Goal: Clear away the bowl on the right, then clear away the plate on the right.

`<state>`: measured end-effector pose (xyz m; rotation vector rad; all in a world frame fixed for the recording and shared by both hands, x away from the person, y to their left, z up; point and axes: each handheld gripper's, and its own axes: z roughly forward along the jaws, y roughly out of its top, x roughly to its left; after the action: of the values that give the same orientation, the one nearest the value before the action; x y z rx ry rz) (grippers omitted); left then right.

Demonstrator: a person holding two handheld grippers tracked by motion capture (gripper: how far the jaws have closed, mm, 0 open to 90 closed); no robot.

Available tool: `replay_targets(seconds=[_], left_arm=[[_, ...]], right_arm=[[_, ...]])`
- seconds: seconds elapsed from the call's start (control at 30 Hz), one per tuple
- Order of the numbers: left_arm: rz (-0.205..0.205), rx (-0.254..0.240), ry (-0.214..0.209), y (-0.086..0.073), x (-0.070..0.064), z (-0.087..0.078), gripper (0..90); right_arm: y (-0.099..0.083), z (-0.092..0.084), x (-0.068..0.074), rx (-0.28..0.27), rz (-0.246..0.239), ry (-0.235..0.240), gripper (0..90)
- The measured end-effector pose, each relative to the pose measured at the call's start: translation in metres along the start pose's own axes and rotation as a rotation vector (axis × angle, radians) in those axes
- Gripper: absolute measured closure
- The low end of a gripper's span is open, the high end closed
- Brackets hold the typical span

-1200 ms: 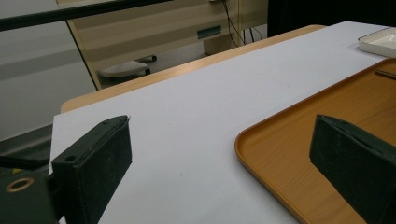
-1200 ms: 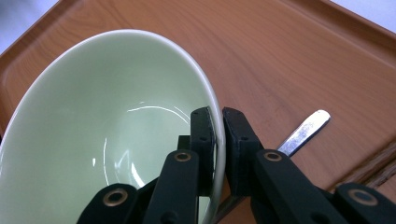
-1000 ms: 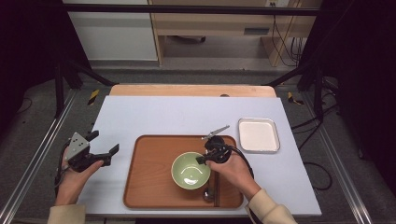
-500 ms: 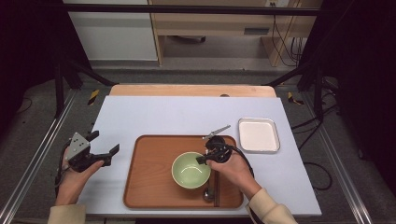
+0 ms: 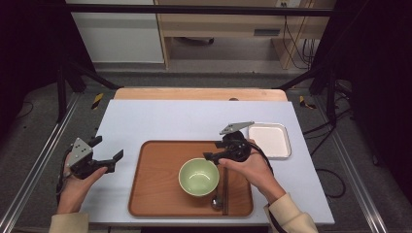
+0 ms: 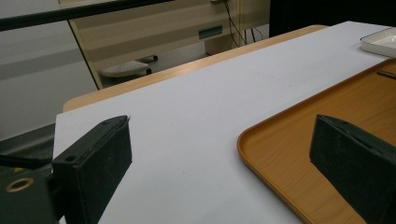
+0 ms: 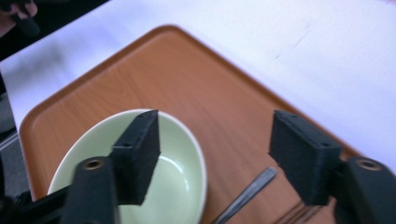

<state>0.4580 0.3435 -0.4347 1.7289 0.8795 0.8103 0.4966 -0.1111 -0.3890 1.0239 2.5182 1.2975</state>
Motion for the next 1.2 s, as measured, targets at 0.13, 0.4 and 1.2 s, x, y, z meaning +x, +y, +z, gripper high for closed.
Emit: replay_targets(seconds=[0.13, 0.4, 1.2], left_arm=[[0.004, -0.001, 0.001, 0.001, 0.000, 0.000, 5.4], [0.003, 0.000, 0.000, 0.000, 0.000, 0.000, 5.4], [0.005, 0.005, 0.000, -0.001, -0.002, 0.002, 5.3]], right_arm=[[-0.001, -0.012, -0.010, -0.060, 0.028, -0.033, 20.3], [-0.012, -0.036, -0.044, -0.099, 0.088, -0.094, 12.2], [-0.062, -0.092, -0.135, -0.050, 0.308, -0.297, 29.4]])
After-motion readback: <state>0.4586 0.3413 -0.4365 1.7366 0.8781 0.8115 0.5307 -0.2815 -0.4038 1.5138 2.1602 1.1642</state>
